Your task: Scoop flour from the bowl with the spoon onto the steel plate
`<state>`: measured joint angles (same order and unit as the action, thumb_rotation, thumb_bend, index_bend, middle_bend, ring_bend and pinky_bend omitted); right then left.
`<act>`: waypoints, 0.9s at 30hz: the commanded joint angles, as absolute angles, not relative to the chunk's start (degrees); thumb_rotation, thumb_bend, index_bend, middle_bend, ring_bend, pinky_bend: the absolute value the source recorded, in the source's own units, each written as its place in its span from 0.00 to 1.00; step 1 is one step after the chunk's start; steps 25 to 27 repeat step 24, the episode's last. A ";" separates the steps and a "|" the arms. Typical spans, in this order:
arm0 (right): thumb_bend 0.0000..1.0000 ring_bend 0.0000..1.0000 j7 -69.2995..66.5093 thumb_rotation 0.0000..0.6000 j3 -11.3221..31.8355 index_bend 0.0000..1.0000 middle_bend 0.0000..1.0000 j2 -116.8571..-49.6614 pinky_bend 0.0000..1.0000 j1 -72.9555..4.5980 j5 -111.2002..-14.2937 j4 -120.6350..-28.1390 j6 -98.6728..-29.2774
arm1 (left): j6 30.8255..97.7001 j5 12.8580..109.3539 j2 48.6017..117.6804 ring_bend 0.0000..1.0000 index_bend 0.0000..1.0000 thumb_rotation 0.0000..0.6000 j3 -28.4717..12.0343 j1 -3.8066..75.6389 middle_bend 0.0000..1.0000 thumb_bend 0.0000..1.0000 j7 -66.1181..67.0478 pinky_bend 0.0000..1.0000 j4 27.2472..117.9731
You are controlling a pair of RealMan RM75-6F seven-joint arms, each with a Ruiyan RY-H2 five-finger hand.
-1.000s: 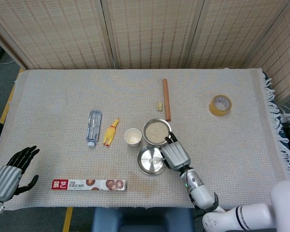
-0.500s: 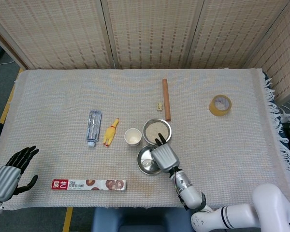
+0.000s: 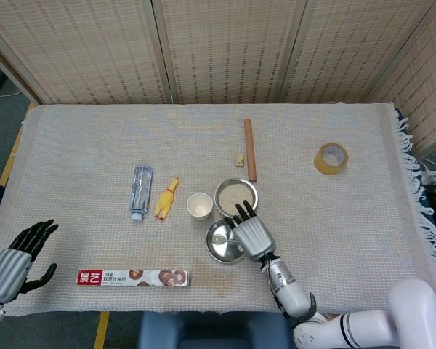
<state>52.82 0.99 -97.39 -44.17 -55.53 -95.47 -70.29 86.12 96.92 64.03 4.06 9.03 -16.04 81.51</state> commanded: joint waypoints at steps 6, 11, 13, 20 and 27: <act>0.23 0.00 45.04 1.00 -7.04 0.06 0.12 -87.02 0.00 -30.32 -72.29 -102.26 -91.66 | 87.82 95.31 63.93 0.03 0.00 1.00 2.83 8.33 0.00 0.41 -18.52 0.13 80.15; 0.22 0.00 33.29 1.00 -11.93 0.04 0.04 -81.35 0.00 -18.31 -79.42 -98.84 -105.39 | 88.36 93.63 64.24 0.03 0.00 1.00 1.61 8.05 0.00 0.41 -19.51 0.13 78.77; 0.22 0.00 30.00 1.00 -13.18 0.02 0.01 -79.33 0.00 -14.81 -80.82 -96.73 -108.64 | 88.67 92.96 64.54 0.03 0.00 1.00 1.11 7.86 0.00 0.41 -18.87 0.13 78.58; 0.20 0.00 17.41 1.00 -12.37 0.00 0.00 -72.90 0.00 -8.48 -84.68 -93.19 -112.88 | 91.38 92.88 66.63 0.02 0.00 1.00 -0.46 7.29 0.00 0.42 -13.44 0.12 78.67; 0.20 0.00 15.68 1.00 -11.28 0.00 0.00 -71.55 0.00 -7.29 -85.61 -93.25 -111.43 | 91.49 93.76 67.22 0.01 0.00 1.00 -0.31 7.40 0.00 0.42 -10.76 0.12 79.46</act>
